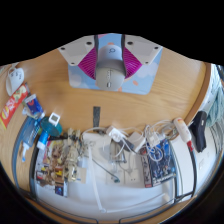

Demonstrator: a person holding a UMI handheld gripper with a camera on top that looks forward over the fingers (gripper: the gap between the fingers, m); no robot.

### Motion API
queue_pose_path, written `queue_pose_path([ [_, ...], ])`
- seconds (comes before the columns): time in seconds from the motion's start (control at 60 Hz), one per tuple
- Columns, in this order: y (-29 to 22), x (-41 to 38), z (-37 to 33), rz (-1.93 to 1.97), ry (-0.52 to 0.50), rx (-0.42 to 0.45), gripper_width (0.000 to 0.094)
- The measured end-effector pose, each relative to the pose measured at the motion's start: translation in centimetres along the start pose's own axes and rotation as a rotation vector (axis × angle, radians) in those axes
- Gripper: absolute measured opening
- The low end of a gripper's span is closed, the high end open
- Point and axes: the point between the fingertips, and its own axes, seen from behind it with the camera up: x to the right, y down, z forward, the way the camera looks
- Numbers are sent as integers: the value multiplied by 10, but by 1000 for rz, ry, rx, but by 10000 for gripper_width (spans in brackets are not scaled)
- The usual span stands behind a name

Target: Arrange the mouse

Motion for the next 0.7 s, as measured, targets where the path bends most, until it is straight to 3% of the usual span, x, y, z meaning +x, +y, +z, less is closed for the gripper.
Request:
queue_pose_path([
  [0.15, 37, -4, 11, 10, -11, -49, 307],
  [0.167, 38, -2, 11, 5, -11, -50, 354],
  [0.183, 39, -1, 10, 0, -10, -53, 330],
  [0.4, 40, -2, 11, 36, -14, -73, 515],
  [0.483, 36, 8, 3, 43, 47, -77, 711],
  [0.5, 33, 8, 0, 40, 54, -72, 794],
  [0.7, -43, -8, -64, 24, 53, 57, 797],
])
